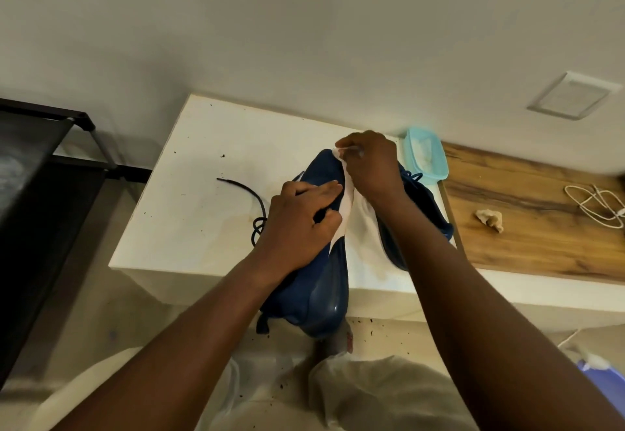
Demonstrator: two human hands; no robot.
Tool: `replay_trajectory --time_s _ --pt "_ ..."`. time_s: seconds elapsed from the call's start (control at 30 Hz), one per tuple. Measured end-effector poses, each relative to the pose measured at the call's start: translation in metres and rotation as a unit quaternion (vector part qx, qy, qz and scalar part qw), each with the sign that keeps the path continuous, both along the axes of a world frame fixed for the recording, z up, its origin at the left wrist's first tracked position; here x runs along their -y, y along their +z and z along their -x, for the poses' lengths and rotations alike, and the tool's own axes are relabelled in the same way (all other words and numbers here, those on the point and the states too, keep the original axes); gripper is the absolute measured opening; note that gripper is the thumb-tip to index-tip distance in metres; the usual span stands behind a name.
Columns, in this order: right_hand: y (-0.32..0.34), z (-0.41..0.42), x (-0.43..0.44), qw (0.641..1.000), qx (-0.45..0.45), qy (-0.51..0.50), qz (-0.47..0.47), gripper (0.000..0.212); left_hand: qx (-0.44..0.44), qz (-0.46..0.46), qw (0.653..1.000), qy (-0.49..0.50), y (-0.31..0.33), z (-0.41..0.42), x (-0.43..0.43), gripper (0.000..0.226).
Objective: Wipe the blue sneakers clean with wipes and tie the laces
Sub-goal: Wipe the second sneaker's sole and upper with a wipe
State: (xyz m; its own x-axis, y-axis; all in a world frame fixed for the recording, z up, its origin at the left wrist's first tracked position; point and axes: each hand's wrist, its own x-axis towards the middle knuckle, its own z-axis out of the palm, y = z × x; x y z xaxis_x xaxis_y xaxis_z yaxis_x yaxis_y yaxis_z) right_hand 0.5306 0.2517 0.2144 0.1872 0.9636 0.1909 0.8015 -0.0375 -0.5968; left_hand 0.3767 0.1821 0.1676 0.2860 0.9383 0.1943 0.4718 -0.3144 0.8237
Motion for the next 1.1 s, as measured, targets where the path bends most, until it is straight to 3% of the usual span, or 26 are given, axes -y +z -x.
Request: replay_trajectory --time_s 0.17,0.27,0.5,0.63,0.73,0.8,0.97,1.1 --pt "0.002 0.001 -0.018 0.996 0.043 0.017 0.07 0.023 -0.01 -0.015 1.0 0.002 0.0 -0.001 0.001 0.052" --pt "0.005 -0.009 -0.003 0.991 0.064 0.037 0.115 0.015 -0.03 -0.017 0.999 -0.002 -0.002 -0.001 0.001 0.054" --pt "-0.003 -0.002 -0.022 0.998 -0.018 -0.017 0.061 0.016 -0.036 -0.023 0.999 0.003 -0.005 -0.003 -0.001 0.053" --pt "-0.004 0.001 -0.036 0.995 0.065 0.025 0.078 0.023 -0.021 -0.024 0.999 0.024 -0.006 0.001 -0.001 0.052" --pt "-0.005 0.0 0.002 0.989 0.11 0.047 0.084 0.024 -0.009 -0.018 0.999 0.039 -0.007 0.006 -0.003 0.053" --pt "-0.008 -0.005 0.03 0.99 0.126 0.038 0.041 0.024 -0.009 -0.011 0.999 0.035 -0.006 0.008 -0.005 0.054" --pt "0.019 0.0 0.044 0.994 -0.006 -0.038 -0.101 0.017 -0.017 -0.001 0.999 0.027 -0.001 0.004 -0.001 0.049" --pt "0.019 0.011 0.022 0.998 -0.017 0.022 -0.063 0.018 -0.007 -0.004 1.0 0.023 0.0 0.004 -0.001 0.054"
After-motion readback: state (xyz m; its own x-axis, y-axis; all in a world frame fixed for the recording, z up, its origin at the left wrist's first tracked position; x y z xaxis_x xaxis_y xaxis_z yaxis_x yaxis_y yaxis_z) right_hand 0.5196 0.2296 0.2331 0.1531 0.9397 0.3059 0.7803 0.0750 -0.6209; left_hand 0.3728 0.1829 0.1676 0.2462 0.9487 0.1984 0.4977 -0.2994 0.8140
